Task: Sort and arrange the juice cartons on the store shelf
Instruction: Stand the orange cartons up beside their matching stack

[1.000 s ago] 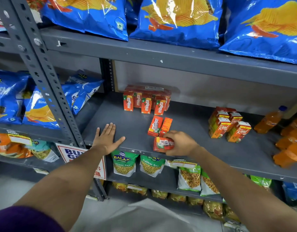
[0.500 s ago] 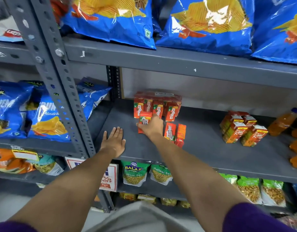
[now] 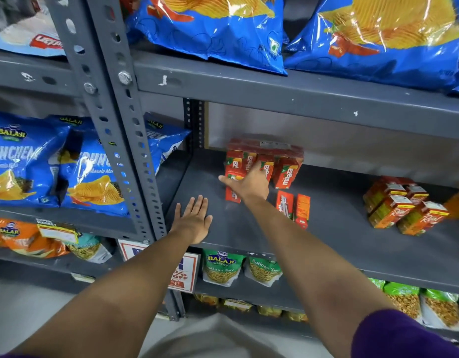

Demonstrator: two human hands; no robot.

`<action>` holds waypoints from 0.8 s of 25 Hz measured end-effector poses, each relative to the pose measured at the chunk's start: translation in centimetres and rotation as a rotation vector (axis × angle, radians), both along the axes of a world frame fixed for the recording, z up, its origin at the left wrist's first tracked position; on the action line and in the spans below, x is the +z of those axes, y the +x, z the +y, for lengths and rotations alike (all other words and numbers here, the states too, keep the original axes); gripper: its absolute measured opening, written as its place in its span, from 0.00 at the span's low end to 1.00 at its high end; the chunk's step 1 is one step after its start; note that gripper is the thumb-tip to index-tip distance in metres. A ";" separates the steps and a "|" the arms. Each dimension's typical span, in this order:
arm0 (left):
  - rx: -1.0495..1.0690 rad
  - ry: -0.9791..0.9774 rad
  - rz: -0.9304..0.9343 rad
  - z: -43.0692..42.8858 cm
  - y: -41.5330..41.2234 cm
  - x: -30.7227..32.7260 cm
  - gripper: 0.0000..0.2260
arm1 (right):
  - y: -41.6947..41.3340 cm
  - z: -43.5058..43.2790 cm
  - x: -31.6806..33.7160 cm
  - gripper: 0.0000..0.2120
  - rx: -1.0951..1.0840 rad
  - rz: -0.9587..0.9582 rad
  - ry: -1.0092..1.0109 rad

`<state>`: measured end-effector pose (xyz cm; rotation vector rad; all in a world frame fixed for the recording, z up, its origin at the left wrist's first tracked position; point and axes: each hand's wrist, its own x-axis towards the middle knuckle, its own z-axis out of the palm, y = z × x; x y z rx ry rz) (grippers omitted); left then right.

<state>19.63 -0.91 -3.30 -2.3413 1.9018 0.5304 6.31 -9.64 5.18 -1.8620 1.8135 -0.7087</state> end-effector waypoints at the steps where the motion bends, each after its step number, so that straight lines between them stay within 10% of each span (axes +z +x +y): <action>1: -0.004 -0.003 0.003 0.0 0.0 0.0 0.26 | -0.1 -0.2 0.4 0.46 0.044 0.039 -0.053; 9: -0.002 -0.009 0.032 0.0 0.1 0.0 0.26 | 0.4 -1.8 2.1 0.15 0.419 0.254 -0.066; 20: 0.000 -0.060 0.009 0.2 0.2 -0.4 0.26 | -1.9 -4.0 2.8 0.26 0.664 0.242 0.060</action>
